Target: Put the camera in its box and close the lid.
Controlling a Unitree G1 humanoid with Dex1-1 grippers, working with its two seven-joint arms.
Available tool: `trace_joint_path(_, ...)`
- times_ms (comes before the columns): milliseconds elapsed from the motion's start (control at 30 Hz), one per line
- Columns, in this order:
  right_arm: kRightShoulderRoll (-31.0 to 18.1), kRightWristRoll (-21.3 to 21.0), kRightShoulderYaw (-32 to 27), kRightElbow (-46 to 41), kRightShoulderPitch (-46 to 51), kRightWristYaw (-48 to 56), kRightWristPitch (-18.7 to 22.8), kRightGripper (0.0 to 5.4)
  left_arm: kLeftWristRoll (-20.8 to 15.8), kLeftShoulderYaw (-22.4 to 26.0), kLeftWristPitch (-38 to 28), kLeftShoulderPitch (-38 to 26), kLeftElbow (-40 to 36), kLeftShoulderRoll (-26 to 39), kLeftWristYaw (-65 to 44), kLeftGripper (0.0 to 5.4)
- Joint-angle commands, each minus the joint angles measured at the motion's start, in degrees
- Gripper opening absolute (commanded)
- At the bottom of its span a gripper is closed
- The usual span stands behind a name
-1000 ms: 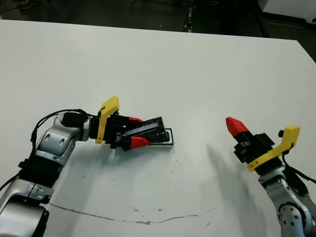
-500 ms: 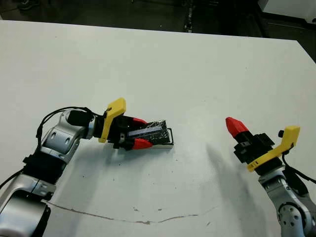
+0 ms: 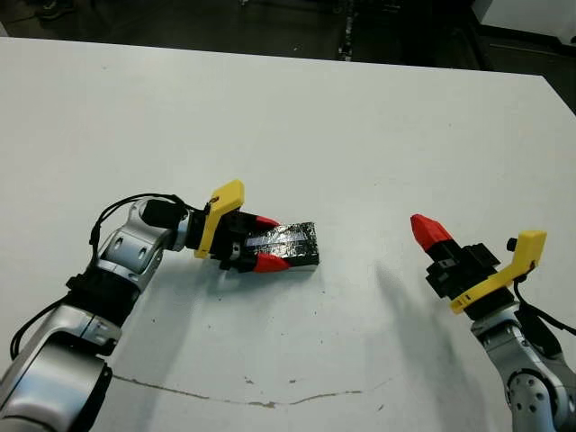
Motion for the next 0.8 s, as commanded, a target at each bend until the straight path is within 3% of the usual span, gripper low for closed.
trace_joint_path(33, -0.65, 0.0, -0.05, 0.31, 0.57, 0.37, -0.07, 0.0, 2.89, -4.43, -0.41, 2.16, 1.47, -4.28, 0.28, 3.16)
trace_joint_path(400, -0.82, 0.06, -0.14, -0.03, 0.45, -0.26, 0.72, 0.0, 4.82, -5.24, -1.1, 1.9, 2.03, -5.45, 0.83, 3.16)
trace_joint_path(733, -1.0, 0.47, -0.05, -0.18, 0.36, -0.27, 0.83, 0.0, 6.78, -5.58, 6.61, 1.87, -2.36, -4.65, 4.82, 3.16)
trace_joint_path(800, -1.09, 0.49, -0.07, 0.07, 0.3, 0.12, 0.59, 0.0, 7.18, -5.38, 6.38, 1.99, -2.7, -4.59, 5.23, 3.52)
